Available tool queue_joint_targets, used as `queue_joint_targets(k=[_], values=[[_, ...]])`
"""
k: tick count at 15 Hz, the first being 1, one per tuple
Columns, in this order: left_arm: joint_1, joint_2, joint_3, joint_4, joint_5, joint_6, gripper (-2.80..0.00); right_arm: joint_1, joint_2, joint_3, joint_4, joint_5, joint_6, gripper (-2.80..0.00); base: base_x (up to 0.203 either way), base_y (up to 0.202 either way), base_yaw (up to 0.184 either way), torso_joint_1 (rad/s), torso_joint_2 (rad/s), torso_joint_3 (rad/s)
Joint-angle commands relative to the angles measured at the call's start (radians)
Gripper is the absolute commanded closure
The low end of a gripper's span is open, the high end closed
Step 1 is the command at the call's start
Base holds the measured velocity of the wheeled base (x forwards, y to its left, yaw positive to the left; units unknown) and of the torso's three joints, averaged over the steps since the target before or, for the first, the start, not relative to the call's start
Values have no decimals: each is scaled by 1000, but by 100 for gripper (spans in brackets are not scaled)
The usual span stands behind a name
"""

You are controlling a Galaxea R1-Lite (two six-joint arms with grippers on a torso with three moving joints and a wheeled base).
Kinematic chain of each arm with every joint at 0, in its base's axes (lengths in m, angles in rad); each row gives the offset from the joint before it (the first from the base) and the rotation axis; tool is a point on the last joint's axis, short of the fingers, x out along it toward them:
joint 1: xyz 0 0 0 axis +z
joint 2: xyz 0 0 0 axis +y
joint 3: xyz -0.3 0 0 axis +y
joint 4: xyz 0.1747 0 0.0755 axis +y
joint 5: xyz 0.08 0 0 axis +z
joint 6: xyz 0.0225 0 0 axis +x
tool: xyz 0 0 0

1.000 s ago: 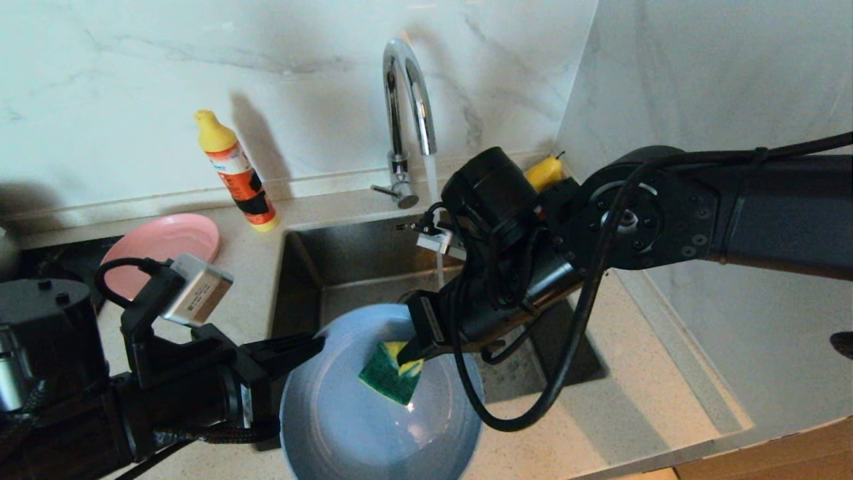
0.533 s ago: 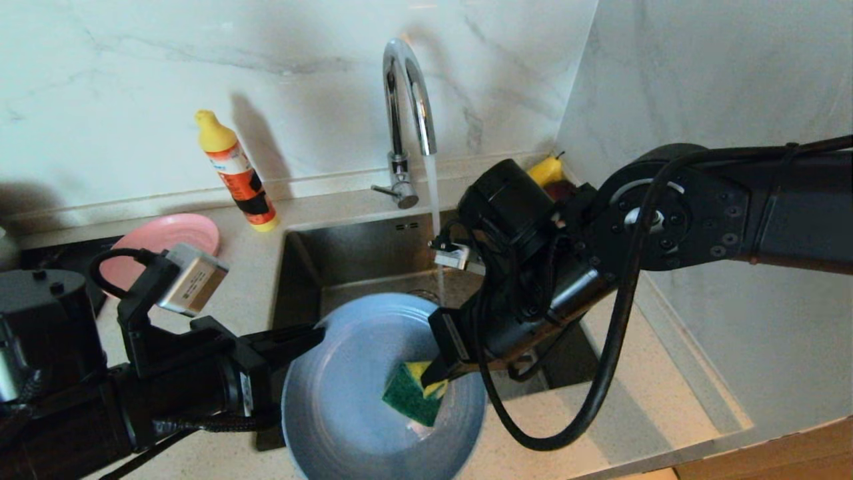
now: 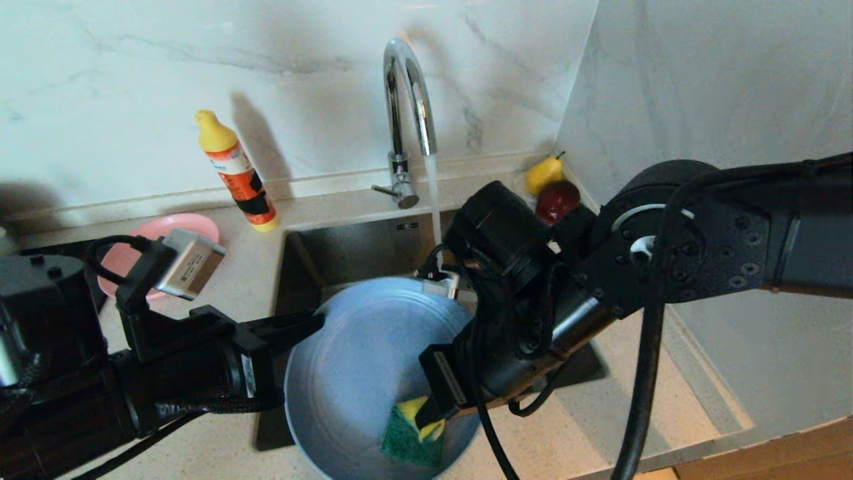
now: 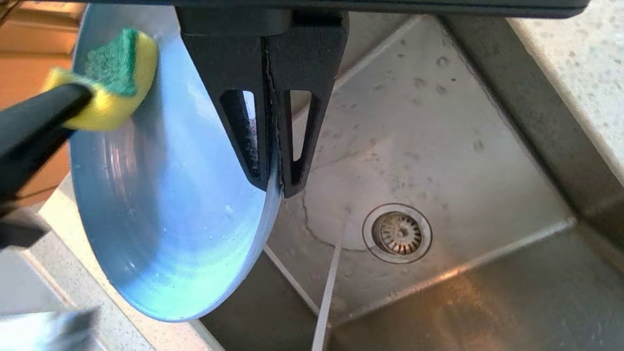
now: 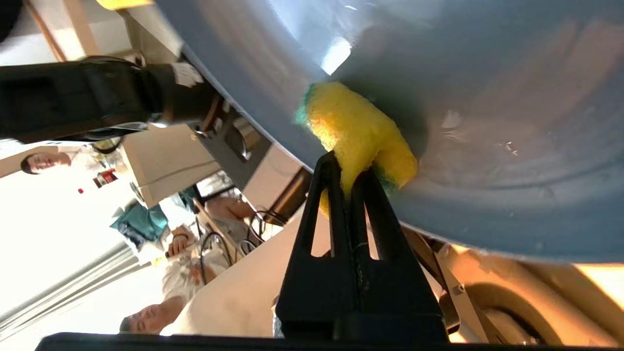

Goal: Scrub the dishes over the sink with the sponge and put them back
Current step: Wipe the plate

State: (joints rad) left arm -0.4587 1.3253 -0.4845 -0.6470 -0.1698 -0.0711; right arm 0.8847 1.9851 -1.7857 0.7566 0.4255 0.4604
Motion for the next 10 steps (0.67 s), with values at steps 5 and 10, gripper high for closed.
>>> queue_joint_targets(k=[5, 10], values=[[7, 78, -15, -5, 42, -59, 0, -37, -193, -85, -1, 4, 0, 0, 0, 0, 0, 0, 0, 0], [14, 222, -123, -5, 104, -201, 0, -76, -346, -104, 10, 6, 4, 0, 0, 0, 0, 0, 0, 0]])
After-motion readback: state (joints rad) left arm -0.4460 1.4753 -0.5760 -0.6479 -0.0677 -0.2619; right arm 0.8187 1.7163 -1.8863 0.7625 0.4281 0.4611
